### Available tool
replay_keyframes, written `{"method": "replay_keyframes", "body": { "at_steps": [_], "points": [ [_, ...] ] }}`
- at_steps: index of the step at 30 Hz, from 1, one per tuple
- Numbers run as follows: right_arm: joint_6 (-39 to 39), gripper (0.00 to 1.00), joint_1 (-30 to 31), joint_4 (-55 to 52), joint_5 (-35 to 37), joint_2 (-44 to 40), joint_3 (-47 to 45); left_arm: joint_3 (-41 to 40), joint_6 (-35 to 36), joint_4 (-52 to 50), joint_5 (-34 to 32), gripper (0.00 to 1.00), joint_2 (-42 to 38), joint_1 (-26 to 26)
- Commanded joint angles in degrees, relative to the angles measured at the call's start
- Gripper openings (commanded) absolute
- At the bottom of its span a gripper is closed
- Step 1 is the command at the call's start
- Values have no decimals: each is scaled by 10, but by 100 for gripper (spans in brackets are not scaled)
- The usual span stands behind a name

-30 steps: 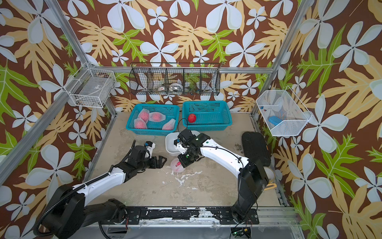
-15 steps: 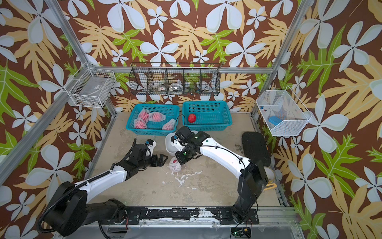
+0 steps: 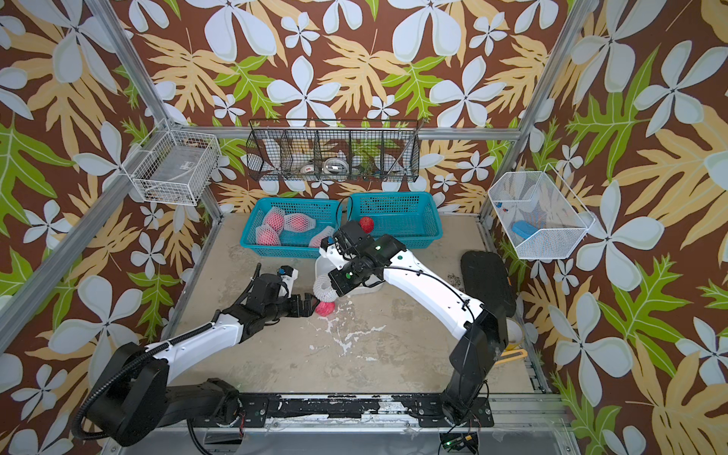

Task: Remove foam nets from apples
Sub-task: Remove the foam net from the apple, then place the foam net into the storage box.

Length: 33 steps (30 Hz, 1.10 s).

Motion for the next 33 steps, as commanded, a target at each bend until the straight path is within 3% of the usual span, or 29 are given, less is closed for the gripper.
{"method": "replay_keyframes", "body": {
  "at_steps": [1, 5, 8, 14, 18, 28, 33],
  "points": [
    [22, 0, -40, 60, -5, -15, -4, 12, 1, 5, -1, 100, -8, 1],
    [63, 0, -116, 182, -24, -20, -43, 30, 10, -11, 0, 100, -20, 1],
    [71, 0, -150, 214, -52, 29, -30, 41, 19, -30, 0, 100, -21, 1],
    [73, 0, -169, 224, -161, 139, 9, 42, 25, -37, 2, 100, -32, 1],
    [92, 0, -167, 256, -220, 163, -12, 40, 25, -35, -2, 100, -31, 1],
    [86, 0, -180, 241, -197, 219, -27, 41, 21, -20, 17, 100, -4, 1],
    [85, 16, -194, 229, -170, 227, -19, 35, 23, -18, 13, 100, -6, 1]
  ]
}}
